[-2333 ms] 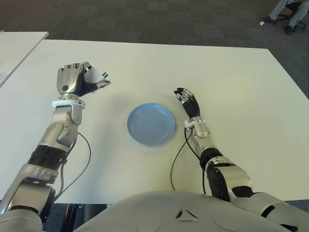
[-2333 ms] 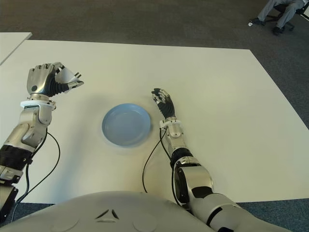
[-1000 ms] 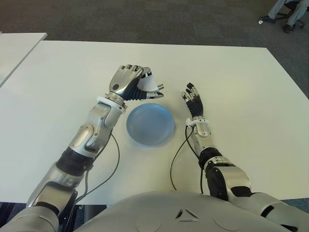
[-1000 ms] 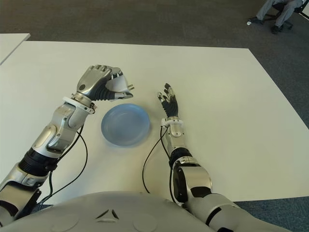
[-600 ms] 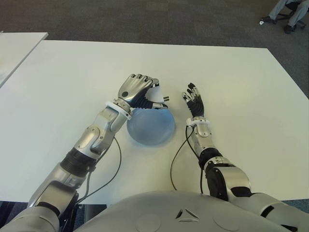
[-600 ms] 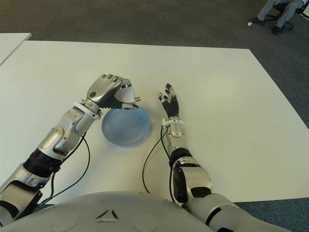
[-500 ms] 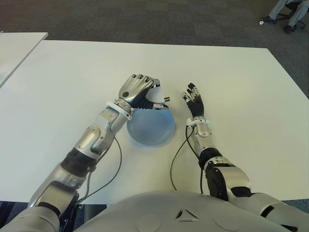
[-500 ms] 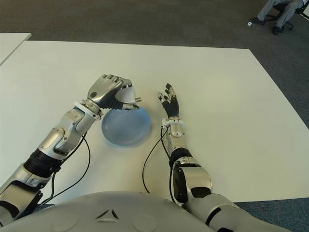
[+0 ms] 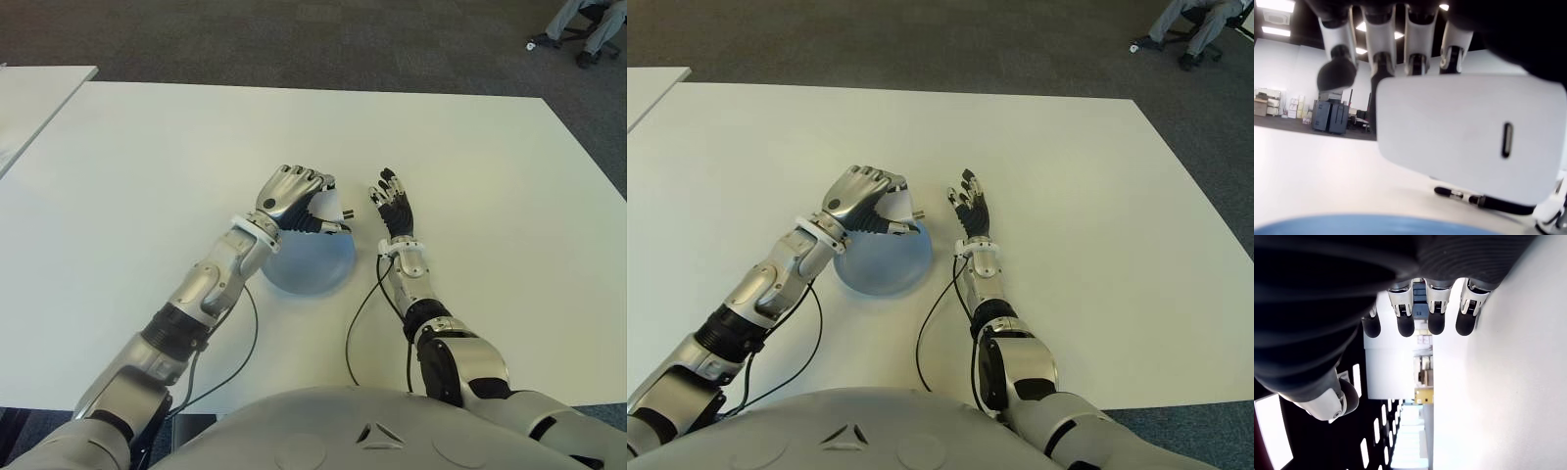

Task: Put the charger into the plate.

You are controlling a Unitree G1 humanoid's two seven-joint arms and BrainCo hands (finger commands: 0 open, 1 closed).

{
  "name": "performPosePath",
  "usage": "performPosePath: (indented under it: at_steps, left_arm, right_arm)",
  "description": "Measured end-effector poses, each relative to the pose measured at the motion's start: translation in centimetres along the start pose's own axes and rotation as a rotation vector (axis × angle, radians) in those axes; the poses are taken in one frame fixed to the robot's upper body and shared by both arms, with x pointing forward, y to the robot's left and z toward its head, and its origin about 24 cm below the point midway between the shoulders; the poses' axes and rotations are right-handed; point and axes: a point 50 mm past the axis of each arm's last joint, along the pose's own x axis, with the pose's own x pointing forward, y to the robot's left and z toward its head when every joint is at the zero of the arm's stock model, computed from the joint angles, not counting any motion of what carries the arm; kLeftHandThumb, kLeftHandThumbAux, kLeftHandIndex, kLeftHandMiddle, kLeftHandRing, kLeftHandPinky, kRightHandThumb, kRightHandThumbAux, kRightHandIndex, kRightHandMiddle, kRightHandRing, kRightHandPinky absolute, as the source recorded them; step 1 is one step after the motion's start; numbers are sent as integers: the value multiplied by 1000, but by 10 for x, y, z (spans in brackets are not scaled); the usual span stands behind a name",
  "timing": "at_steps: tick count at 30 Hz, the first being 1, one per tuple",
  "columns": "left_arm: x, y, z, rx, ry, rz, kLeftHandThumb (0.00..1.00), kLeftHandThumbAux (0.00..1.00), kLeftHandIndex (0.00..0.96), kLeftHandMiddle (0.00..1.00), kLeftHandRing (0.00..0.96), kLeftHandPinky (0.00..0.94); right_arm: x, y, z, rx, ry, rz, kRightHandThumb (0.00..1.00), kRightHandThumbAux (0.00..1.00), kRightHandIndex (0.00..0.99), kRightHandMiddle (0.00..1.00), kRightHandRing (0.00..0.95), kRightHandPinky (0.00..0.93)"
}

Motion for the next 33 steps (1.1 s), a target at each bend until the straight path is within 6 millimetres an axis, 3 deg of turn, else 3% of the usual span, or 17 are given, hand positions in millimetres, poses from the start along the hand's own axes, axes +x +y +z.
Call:
performPosePath:
  at_steps: [8,14,15,16,18,19,22,25,33]
  left_arm:
    - [-3,-8,-6,-33,13,12,749,697,443,852,846,823]
    - [-5,-14,-7,-62,4,28,724,692,437,782,767,735]
    - [-6,-15,-8,-65,4,24,583,580,359,608,594,571]
    - [-6,-15,-8,-65,2,19,489,509,308,495,481,464]
    - [-7,-17,-9,-61,0,1,408,448,264,397,383,371]
    - [-8,-17,-10,-58,-1,-10,353,382,169,254,245,237]
    - [-13,-12,-7,-38,-19,-66,273,279,55,83,80,77]
    - [-17,-3,3,-35,-67,-103,227,228,18,27,26,25]
    - [-14,11,14,-64,-120,-111,198,194,0,1,1,1]
  right_arm:
    - [-1,0,0,-2,-1,4,0,583,12,38,20,12]
    - [-1,0,0,-1,-2,10,0,582,17,43,25,15]
    - [-1,0,0,-1,-2,12,0,587,19,44,26,14]
    - [-1,0,0,-1,-3,13,0,590,20,45,26,13]
    - [-1,0,0,-1,-4,16,0,593,21,46,27,12]
    - [-2,0,0,-1,-5,17,0,598,25,48,28,12]
    - [-2,0,1,-2,-17,22,0,602,36,49,28,14]
    - [-4,-1,1,-4,-34,26,2,602,46,49,27,16]
    - [-6,-1,1,-9,-46,49,18,597,53,44,23,19]
